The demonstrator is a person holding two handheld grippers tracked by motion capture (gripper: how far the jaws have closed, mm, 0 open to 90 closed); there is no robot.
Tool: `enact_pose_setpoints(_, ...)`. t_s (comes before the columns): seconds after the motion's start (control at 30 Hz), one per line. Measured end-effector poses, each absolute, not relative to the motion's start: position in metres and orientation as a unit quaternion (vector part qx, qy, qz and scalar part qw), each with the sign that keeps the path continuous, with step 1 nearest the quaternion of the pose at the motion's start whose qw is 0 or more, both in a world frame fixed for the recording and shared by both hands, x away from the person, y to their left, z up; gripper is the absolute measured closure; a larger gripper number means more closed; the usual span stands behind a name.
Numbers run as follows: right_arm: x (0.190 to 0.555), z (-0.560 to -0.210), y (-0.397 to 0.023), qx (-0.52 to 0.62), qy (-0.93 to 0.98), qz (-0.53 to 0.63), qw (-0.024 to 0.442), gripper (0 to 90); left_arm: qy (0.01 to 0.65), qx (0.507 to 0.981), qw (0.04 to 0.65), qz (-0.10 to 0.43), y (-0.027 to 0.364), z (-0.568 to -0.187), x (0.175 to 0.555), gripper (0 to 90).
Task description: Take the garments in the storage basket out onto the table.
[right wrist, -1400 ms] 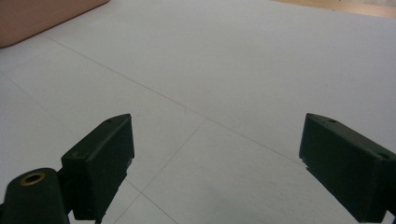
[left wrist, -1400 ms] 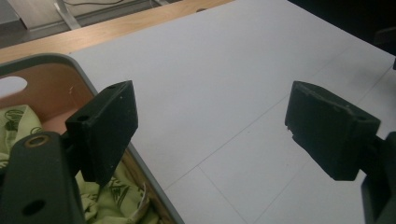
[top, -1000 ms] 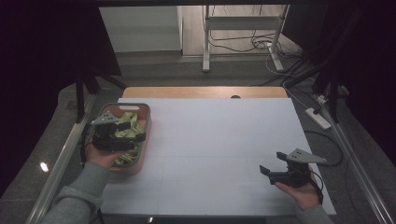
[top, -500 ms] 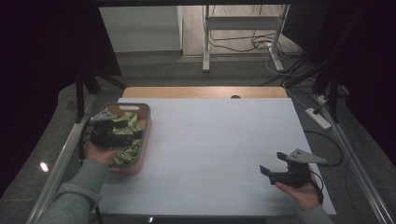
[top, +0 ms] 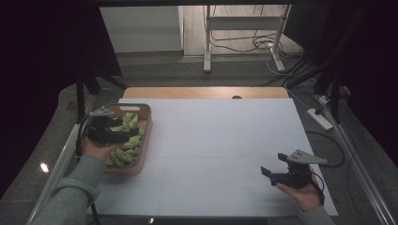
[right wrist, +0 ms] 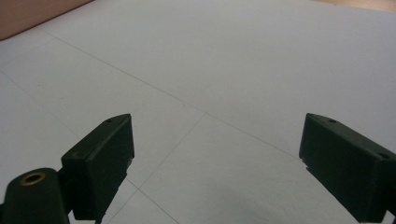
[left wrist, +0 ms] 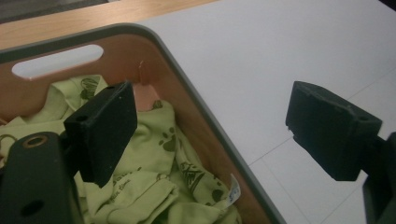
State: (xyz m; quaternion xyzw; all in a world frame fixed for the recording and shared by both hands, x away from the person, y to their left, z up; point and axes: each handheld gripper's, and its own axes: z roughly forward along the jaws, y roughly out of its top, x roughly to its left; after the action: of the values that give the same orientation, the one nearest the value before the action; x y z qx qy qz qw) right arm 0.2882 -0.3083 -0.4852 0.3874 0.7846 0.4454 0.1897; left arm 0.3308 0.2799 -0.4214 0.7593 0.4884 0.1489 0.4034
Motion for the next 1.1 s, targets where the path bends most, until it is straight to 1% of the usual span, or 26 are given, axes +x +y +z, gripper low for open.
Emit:
enact_pose_setpoints(0.5, 0.288, -0.485, -0.308, 0.387, 0.784, 0.446, 0.189, 11.0, 0.507, 0.760, 0.380, 0.147, 0.295, -0.428, 0.334, 15.6)
enact_pose_setpoints(0.87, 0.288, -0.486, -0.307, 0.388, 0.785, 0.445, 0.188, 11.0, 0.528, 0.759, 0.358, 0.135, 0.310, -0.437, 0.338, 13.9)
enact_pose_setpoints(1.1, 0.288, -0.486, -0.307, 0.389, 0.786, 0.442, 0.189, 11.0, 0.530, 0.763, 0.345, 0.132, 0.314, -0.440, 0.339, 13.7)
